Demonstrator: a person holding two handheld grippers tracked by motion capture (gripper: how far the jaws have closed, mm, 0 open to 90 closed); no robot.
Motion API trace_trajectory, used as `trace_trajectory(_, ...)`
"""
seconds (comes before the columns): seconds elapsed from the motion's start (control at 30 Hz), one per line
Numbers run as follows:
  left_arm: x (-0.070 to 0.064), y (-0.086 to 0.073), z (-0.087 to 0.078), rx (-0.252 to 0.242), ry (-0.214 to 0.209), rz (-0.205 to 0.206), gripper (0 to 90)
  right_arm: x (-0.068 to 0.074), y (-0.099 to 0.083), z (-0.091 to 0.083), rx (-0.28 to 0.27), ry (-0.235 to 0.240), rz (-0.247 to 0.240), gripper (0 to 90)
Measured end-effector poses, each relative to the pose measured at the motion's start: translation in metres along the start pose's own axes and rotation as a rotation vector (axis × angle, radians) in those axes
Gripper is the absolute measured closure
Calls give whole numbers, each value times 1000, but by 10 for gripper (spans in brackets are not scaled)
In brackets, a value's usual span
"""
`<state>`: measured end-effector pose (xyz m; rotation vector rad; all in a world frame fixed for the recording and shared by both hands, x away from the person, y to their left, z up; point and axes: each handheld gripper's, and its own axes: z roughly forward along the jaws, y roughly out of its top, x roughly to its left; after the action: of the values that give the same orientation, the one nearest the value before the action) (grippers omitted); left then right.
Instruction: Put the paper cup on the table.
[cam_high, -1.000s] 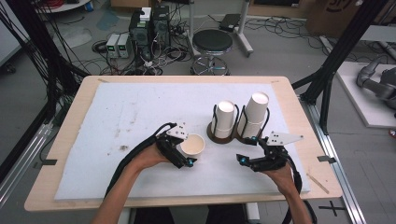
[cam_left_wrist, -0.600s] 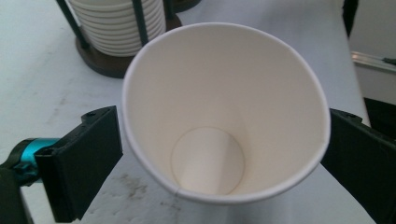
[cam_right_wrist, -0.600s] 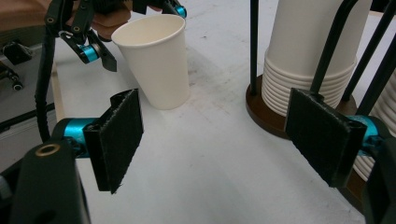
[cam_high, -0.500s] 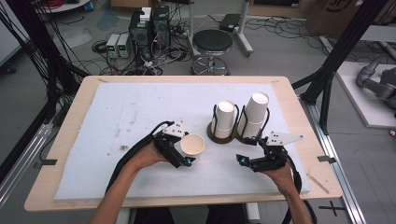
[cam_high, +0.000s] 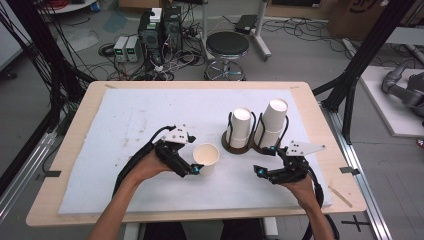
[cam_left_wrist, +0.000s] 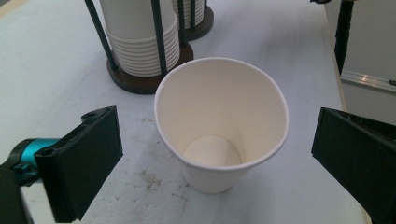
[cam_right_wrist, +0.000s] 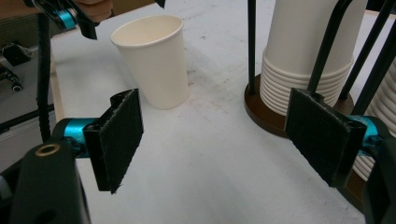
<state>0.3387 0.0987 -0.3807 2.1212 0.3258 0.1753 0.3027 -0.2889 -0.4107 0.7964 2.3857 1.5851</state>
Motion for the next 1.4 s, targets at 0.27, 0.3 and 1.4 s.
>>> trace_trajectory(0.27, 0, -4, -22, -47, 32, -26, 17, -1, 0, -2, -4, -8, 7, 201)
trace_trajectory(0.3, 0, -5, -24, -46, 37, -25, 17, -1, -1, -2, -2, -11, 7, 201)
trace_trajectory(1.4, -5, -86, -89, -166, 205, -185, 17, -3, -2, -9, -28, -34, 24, 199)
